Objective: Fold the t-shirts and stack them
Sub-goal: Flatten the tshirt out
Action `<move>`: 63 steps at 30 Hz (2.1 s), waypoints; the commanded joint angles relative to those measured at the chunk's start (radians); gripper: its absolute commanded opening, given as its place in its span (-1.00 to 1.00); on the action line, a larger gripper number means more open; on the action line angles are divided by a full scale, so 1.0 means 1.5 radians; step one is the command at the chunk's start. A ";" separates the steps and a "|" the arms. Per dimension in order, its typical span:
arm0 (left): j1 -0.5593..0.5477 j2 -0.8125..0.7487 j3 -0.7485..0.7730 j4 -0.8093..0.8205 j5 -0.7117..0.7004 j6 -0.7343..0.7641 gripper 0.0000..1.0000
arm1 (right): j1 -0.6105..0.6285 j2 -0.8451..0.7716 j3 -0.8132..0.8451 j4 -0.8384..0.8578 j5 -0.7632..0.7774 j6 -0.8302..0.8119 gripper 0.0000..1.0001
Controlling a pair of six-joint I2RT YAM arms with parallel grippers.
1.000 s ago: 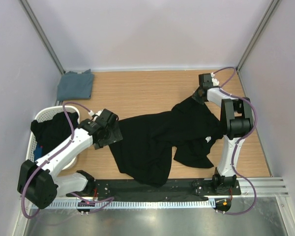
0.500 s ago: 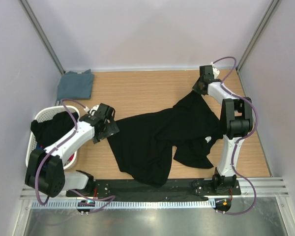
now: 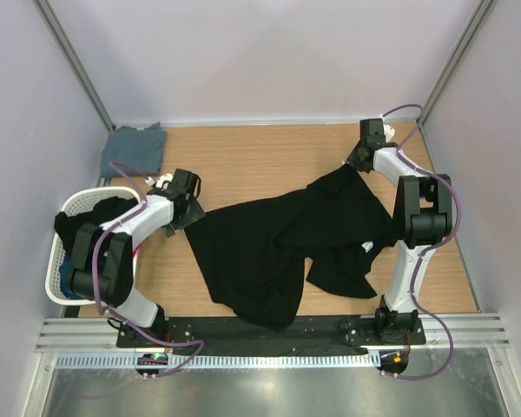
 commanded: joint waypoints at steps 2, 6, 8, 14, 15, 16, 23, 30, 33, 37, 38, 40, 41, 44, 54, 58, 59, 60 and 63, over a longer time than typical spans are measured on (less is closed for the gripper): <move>0.018 0.039 0.026 0.070 -0.025 -0.025 0.51 | -0.023 -0.057 -0.027 0.013 0.005 -0.014 -0.98; 0.018 0.072 0.044 0.086 -0.034 -0.038 0.47 | -0.025 -0.060 -0.042 0.013 -0.006 -0.017 -0.98; 0.020 0.087 0.049 0.097 -0.036 -0.036 0.42 | -0.025 -0.059 -0.043 0.010 -0.010 -0.018 -0.98; 0.022 0.130 0.068 0.117 -0.037 -0.036 0.28 | -0.025 -0.066 -0.046 0.006 -0.018 -0.018 -0.97; 0.022 0.134 0.071 0.117 -0.040 -0.035 0.26 | -0.024 -0.067 -0.046 0.005 -0.018 -0.018 -0.97; 0.021 0.143 0.077 0.109 -0.049 -0.035 0.24 | -0.024 -0.068 -0.046 0.005 -0.018 -0.018 -0.97; 0.021 0.164 0.074 0.085 -0.036 -0.055 0.04 | -0.025 -0.068 -0.042 0.000 -0.015 -0.012 -0.98; 0.021 0.159 0.046 0.096 -0.016 -0.062 -0.33 | -0.024 -0.068 -0.046 -0.001 -0.010 -0.012 -0.98; 0.022 0.163 0.046 0.100 -0.010 -0.061 -0.55 | -0.025 -0.066 -0.045 0.001 -0.011 -0.011 -0.98; 0.022 0.171 0.053 0.103 -0.007 -0.044 -1.00 | -0.025 -0.061 -0.035 0.003 -0.012 -0.012 -0.97; 0.021 0.171 0.056 0.100 -0.007 -0.040 -1.00 | -0.024 -0.060 -0.031 0.000 -0.012 -0.012 -0.98; 0.021 0.158 0.067 0.099 -0.010 -0.025 -1.00 | -0.024 -0.058 -0.017 -0.001 -0.017 -0.014 -0.98; 0.021 0.150 0.071 0.099 -0.013 -0.015 -1.00 | -0.024 -0.058 -0.012 -0.004 -0.025 -0.017 -0.98; 0.021 0.106 0.096 0.113 -0.006 0.044 -1.00 | -0.024 -0.066 0.020 -0.016 -0.031 -0.024 -0.98; 0.021 -0.053 0.205 0.185 0.035 0.253 -1.00 | -0.042 -0.223 0.125 -0.036 -0.052 -0.075 -0.98; 0.021 -0.124 0.255 0.206 0.052 0.288 -1.00 | -0.043 -0.307 0.165 -0.034 -0.058 -0.099 -0.98; 0.021 -0.132 0.268 0.209 0.056 0.297 -1.00 | -0.043 -0.319 0.178 -0.037 -0.054 -0.104 -0.98; 0.020 -0.147 0.290 0.219 0.062 0.312 -1.00 | -0.043 -0.328 0.211 -0.039 -0.054 -0.106 -0.98; 0.020 -0.172 0.333 0.237 0.069 0.355 -1.00 | -0.043 -0.350 0.287 -0.056 -0.056 -0.111 -0.98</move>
